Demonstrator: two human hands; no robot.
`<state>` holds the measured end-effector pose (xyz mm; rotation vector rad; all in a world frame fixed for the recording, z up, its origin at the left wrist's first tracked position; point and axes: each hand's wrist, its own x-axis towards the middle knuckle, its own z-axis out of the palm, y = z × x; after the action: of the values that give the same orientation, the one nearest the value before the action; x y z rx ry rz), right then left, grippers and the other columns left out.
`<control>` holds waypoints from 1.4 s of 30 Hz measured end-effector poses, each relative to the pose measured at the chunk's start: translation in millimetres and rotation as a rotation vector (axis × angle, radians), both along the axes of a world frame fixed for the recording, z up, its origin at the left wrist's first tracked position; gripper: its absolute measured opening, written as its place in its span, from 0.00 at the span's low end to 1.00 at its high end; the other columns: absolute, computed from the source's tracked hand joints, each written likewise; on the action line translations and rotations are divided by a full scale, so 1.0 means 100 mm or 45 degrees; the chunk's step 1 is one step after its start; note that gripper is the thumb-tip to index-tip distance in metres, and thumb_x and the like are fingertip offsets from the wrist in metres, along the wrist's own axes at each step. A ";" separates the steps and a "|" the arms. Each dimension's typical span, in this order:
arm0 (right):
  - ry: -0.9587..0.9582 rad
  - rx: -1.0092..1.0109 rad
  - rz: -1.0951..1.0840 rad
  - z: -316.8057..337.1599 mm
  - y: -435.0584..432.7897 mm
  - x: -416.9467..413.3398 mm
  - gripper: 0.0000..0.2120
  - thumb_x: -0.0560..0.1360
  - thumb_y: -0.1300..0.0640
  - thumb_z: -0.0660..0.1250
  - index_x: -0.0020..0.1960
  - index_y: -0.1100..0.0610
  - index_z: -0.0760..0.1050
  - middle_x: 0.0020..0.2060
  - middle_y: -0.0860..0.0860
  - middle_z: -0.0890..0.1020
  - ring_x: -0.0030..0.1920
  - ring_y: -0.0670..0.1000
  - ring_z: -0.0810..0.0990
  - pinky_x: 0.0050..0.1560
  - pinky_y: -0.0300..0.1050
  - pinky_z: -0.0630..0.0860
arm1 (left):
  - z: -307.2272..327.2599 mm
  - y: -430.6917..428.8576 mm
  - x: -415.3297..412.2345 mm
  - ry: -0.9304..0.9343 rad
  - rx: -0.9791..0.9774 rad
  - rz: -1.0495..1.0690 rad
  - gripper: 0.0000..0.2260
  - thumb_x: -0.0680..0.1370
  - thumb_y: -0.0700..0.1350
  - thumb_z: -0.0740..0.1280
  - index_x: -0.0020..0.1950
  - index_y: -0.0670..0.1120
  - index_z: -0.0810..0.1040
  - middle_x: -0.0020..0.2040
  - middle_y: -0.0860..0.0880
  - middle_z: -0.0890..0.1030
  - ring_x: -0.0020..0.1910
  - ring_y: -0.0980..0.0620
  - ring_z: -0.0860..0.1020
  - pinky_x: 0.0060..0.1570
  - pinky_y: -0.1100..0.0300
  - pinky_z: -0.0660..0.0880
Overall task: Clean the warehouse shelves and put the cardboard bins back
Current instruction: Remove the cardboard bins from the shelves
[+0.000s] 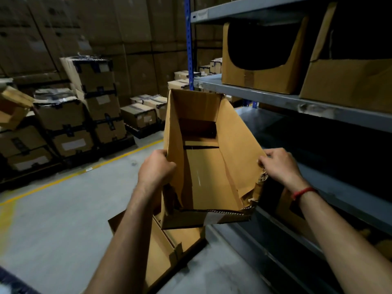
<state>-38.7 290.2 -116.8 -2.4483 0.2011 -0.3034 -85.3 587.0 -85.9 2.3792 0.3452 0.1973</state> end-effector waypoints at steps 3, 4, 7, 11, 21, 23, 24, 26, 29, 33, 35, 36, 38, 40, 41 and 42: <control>-0.029 -0.043 -0.031 0.09 -0.18 -0.07 0.08 0.76 0.53 0.66 0.40 0.50 0.82 0.37 0.50 0.84 0.41 0.54 0.81 0.45 0.47 0.80 | 0.01 -0.14 -0.05 0.002 -0.056 -0.022 0.19 0.80 0.38 0.65 0.71 0.45 0.74 0.53 0.46 0.80 0.45 0.48 0.81 0.47 0.50 0.82; -0.038 -0.059 -0.047 0.12 -0.24 -0.09 0.09 0.75 0.53 0.66 0.37 0.49 0.80 0.37 0.50 0.84 0.41 0.55 0.82 0.45 0.48 0.80 | 0.01 -0.20 -0.06 0.009 -0.083 -0.030 0.18 0.80 0.37 0.65 0.70 0.44 0.74 0.52 0.46 0.80 0.46 0.47 0.81 0.47 0.50 0.81; -0.039 -0.072 -0.107 0.19 -0.44 -0.16 0.09 0.75 0.52 0.66 0.38 0.50 0.82 0.36 0.49 0.84 0.40 0.54 0.82 0.44 0.48 0.81 | -0.03 -0.40 -0.04 0.027 -0.159 -0.065 0.17 0.79 0.37 0.66 0.68 0.43 0.75 0.53 0.45 0.82 0.47 0.45 0.82 0.44 0.51 0.81; -0.044 -0.047 -0.183 0.21 -0.73 -0.29 0.09 0.77 0.49 0.65 0.46 0.49 0.83 0.35 0.47 0.83 0.36 0.50 0.82 0.40 0.49 0.83 | -0.07 -0.72 -0.01 0.060 -0.187 -0.136 0.16 0.80 0.39 0.65 0.67 0.45 0.75 0.51 0.45 0.82 0.43 0.46 0.82 0.31 0.57 0.75; -0.037 -0.187 -0.378 0.24 -1.27 -0.57 0.14 0.80 0.45 0.61 0.61 0.45 0.80 0.41 0.49 0.80 0.42 0.52 0.78 0.42 0.44 0.74 | -0.05 -1.32 0.27 0.093 -0.290 -0.275 0.09 0.75 0.34 0.64 0.51 0.46 0.78 0.45 0.43 0.84 0.44 0.43 0.84 0.47 0.44 0.83; -0.029 -0.170 -0.417 0.25 -1.35 -0.58 0.14 0.80 0.46 0.61 0.60 0.46 0.80 0.40 0.49 0.80 0.41 0.52 0.78 0.41 0.44 0.74 | -0.06 -1.39 0.35 0.103 -0.346 -0.331 0.07 0.76 0.37 0.66 0.49 0.48 0.78 0.45 0.45 0.84 0.45 0.44 0.84 0.49 0.43 0.83; -0.035 -0.147 -0.441 0.25 -1.39 -0.59 0.13 0.80 0.47 0.61 0.60 0.47 0.81 0.39 0.48 0.79 0.40 0.51 0.77 0.40 0.43 0.74 | -0.06 -1.43 0.39 0.093 -0.359 -0.368 0.05 0.76 0.39 0.67 0.48 0.50 0.78 0.45 0.46 0.84 0.45 0.44 0.84 0.50 0.43 0.83; -0.055 -0.083 -0.495 0.23 -1.46 -0.62 0.13 0.81 0.47 0.61 0.60 0.47 0.81 0.39 0.48 0.79 0.40 0.51 0.77 0.40 0.44 0.75 | -0.07 -1.52 0.50 0.053 -0.350 -0.447 0.04 0.73 0.48 0.71 0.46 0.52 0.79 0.45 0.47 0.85 0.44 0.46 0.85 0.51 0.45 0.82; -0.074 -0.033 -0.565 0.21 -1.56 -0.67 0.14 0.81 0.46 0.61 0.64 0.46 0.79 0.44 0.49 0.79 0.42 0.51 0.76 0.41 0.43 0.74 | -0.10 -1.71 0.65 0.020 -0.303 -0.523 0.10 0.72 0.58 0.74 0.44 0.54 0.78 0.46 0.50 0.86 0.46 0.49 0.84 0.52 0.47 0.82; -0.112 0.017 -0.700 0.20 -1.72 -0.75 0.15 0.81 0.47 0.61 0.65 0.46 0.78 0.45 0.48 0.78 0.44 0.50 0.74 0.42 0.42 0.71 | -0.16 -1.96 0.79 0.008 -0.402 -0.685 0.17 0.69 0.65 0.74 0.49 0.56 0.79 0.47 0.52 0.85 0.47 0.50 0.84 0.52 0.46 0.82; -0.130 0.063 -0.767 0.18 -1.81 -0.81 0.16 0.82 0.47 0.61 0.67 0.47 0.77 0.50 0.51 0.81 0.46 0.50 0.74 0.46 0.42 0.71 | -0.20 -2.09 0.83 -0.019 -0.468 -0.784 0.21 0.65 0.68 0.75 0.53 0.59 0.79 0.47 0.56 0.85 0.49 0.52 0.84 0.54 0.47 0.82; -0.140 0.095 -0.792 0.17 -1.85 -0.85 0.16 0.82 0.47 0.61 0.68 0.47 0.76 0.54 0.52 0.81 0.47 0.51 0.74 0.48 0.43 0.71 | -0.23 -2.16 0.83 -0.037 -0.482 -0.837 0.21 0.64 0.68 0.75 0.53 0.61 0.79 0.47 0.58 0.86 0.49 0.54 0.84 0.55 0.48 0.81; -0.182 0.169 -0.841 0.15 -1.94 -0.94 0.17 0.82 0.48 0.60 0.69 0.48 0.75 0.58 0.54 0.81 0.55 0.56 0.77 0.56 0.47 0.73 | -0.30 -2.29 0.82 -0.059 -0.552 -0.981 0.22 0.66 0.63 0.78 0.57 0.62 0.79 0.49 0.59 0.86 0.51 0.56 0.84 0.56 0.49 0.81; -0.216 0.210 -0.895 0.13 -2.04 -1.06 0.17 0.83 0.49 0.59 0.69 0.49 0.75 0.60 0.55 0.80 0.60 0.60 0.77 0.61 0.50 0.72 | -0.40 -2.43 0.81 -0.032 -0.694 -1.153 0.30 0.68 0.57 0.80 0.68 0.56 0.75 0.55 0.56 0.85 0.54 0.55 0.84 0.58 0.48 0.80; -0.214 0.201 -0.921 0.12 -2.09 -1.13 0.17 0.83 0.49 0.58 0.69 0.49 0.75 0.60 0.55 0.80 0.60 0.60 0.76 0.62 0.51 0.71 | -0.45 -2.52 0.82 -0.009 -0.756 -1.217 0.34 0.68 0.54 0.80 0.72 0.53 0.72 0.57 0.54 0.85 0.56 0.54 0.83 0.59 0.48 0.80; -0.202 0.186 -0.945 0.11 -2.15 -1.21 0.17 0.83 0.49 0.57 0.68 0.49 0.74 0.60 0.56 0.80 0.60 0.61 0.76 0.61 0.51 0.71 | -0.48 -2.61 0.81 0.004 -0.793 -1.274 0.35 0.69 0.51 0.80 0.73 0.52 0.71 0.58 0.53 0.84 0.57 0.54 0.83 0.58 0.50 0.80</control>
<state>-159.5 75.6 -106.1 -2.1037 1.0248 -0.7634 -4.5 325.8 -134.0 1.6777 -0.6964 -0.3369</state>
